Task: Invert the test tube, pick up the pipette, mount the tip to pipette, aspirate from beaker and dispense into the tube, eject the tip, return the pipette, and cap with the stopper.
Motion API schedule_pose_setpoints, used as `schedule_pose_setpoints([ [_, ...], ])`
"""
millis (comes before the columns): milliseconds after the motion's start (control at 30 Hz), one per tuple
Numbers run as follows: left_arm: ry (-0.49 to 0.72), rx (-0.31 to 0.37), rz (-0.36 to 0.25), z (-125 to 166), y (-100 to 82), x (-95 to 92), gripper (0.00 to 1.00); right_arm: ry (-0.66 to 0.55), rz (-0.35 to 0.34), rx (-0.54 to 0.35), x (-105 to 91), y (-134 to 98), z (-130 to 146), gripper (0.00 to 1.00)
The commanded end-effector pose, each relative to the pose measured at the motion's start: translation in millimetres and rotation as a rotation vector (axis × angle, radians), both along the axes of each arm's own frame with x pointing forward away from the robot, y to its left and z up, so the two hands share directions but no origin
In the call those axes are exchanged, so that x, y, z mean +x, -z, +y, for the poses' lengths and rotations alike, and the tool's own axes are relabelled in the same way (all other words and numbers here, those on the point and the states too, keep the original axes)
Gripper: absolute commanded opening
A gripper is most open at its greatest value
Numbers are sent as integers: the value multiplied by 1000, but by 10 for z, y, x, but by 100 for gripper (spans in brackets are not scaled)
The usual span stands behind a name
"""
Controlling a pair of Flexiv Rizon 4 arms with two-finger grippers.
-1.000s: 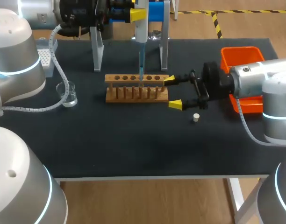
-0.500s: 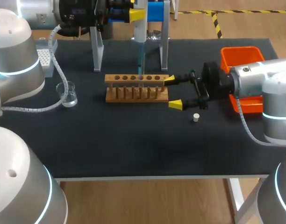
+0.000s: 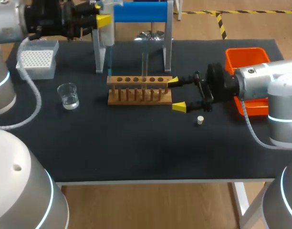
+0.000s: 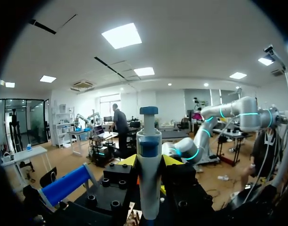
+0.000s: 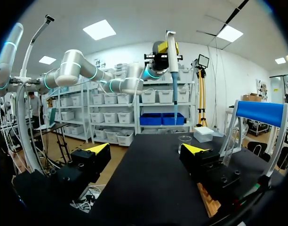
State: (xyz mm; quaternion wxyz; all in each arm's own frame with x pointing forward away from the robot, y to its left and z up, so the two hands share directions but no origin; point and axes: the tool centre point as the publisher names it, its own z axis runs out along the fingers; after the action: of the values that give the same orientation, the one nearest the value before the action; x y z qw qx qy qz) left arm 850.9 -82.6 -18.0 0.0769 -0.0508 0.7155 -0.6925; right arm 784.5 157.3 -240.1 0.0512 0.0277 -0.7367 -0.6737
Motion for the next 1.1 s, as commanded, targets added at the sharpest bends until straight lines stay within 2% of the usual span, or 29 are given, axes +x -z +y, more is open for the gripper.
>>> schedule_pose_setpoints([
  [33, -45, 2, -10, 503, 62, -137, 0, 1, 0, -2, -6, -7, -4, 100],
  [267, -118, -8, -32, 938, 183, -63, 0, 1, 0, -2, -6, -7, -4, 100],
  [667, -159, -43, -27, 1448, 403, 98, 0, 1, 0, -2, -6, -7, -4, 100],
  [1100, -155, -63, -8, 1604, 536, 297, 0, 1, 0, -2, -6, -7, -4, 100],
])
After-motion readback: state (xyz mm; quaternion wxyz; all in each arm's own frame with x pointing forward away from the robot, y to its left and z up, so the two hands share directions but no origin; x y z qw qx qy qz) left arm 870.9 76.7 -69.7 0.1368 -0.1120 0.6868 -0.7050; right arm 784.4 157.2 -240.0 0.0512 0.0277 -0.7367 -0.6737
